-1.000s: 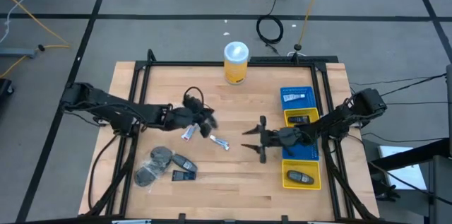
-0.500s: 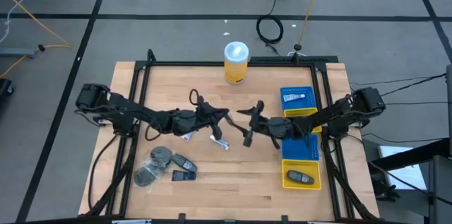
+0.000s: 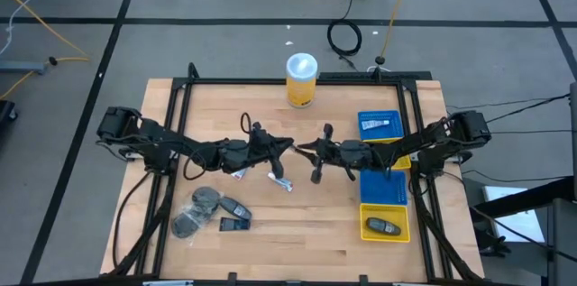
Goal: Pick & Place Travel size toiletries
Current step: Put the black hairbrush into the bottom blue bin
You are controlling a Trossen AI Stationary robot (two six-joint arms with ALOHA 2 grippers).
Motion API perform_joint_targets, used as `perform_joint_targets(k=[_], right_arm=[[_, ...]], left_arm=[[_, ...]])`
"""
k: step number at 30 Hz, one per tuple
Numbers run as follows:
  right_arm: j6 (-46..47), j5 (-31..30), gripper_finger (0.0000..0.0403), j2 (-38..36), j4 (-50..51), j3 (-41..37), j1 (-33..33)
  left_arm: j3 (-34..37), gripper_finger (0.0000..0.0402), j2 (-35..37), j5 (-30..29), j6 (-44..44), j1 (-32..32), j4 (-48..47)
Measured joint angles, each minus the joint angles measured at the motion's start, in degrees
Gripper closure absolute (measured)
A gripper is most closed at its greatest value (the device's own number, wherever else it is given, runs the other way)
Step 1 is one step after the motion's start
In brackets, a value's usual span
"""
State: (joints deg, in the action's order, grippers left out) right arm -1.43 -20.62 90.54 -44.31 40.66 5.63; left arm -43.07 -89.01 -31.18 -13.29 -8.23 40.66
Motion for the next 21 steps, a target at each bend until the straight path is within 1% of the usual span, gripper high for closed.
perform_joint_targets(k=[2, 5, 7, 9, 11, 13, 15, 18, 19, 21], right_arm=[[-1.92, -0.10, 0.0394, 0.01, 1.69, -0.01, 0.00], [-3.77, -0.12, 0.0396, -0.86, 3.80, -0.02, 0.68], [-5.49, -0.17, 0.0400, -3.19, 7.19, 0.00, 1.65], [-5.94, -0.16, 0.0401, -7.08, 13.81, 0.00, 3.13], [-4.76, -0.17, 0.0402, -12.45, 22.96, 0.03, 5.05], [-1.66, -0.19, 0.0402, -18.25, 35.21, 1.49, 7.19], [3.40, -0.19, 0.0402, -23.38, 49.74, 4.85, 9.47], [11.22, 0.22, 0.0402, -27.99, 70.57, 11.89, 12.99], [13.60, 1.71, 0.0402, -28.88, 76.80, 14.42, 13.79], [18.71, 6.65, 0.0402, -30.11, 87.60, 19.31, 14.73]], left_arm=[[-0.01, 0.0371, 0.00, 1.34, 2.39, -0.03, 0.40], [-0.02, 0.0340, 1.24, 3.94, 6.80, -0.60, 0.98], [-0.04, 0.0311, 3.31, 6.16, 9.86, -1.57, 0.41], [-0.11, 0.0281, 5.97, 7.26, 12.06, -3.07, -3.24], [-0.11, 0.0255, 8.81, 7.26, 12.99, -4.81, -9.03], [-0.11, 0.0233, 11.30, 6.98, 12.99, -6.44, -14.76], [-0.11, 0.0219, 12.97, 5.22, 11.53, -7.96, -19.82], [-0.11, 0.0212, 13.35, 1.01, 9.05, -9.97, -26.04], [-0.09, 0.0212, 13.31, -0.51, 8.10, -10.60, -27.76], [-0.09, 0.0215, 13.14, -2.83, 6.07, -11.43, -30.22]])
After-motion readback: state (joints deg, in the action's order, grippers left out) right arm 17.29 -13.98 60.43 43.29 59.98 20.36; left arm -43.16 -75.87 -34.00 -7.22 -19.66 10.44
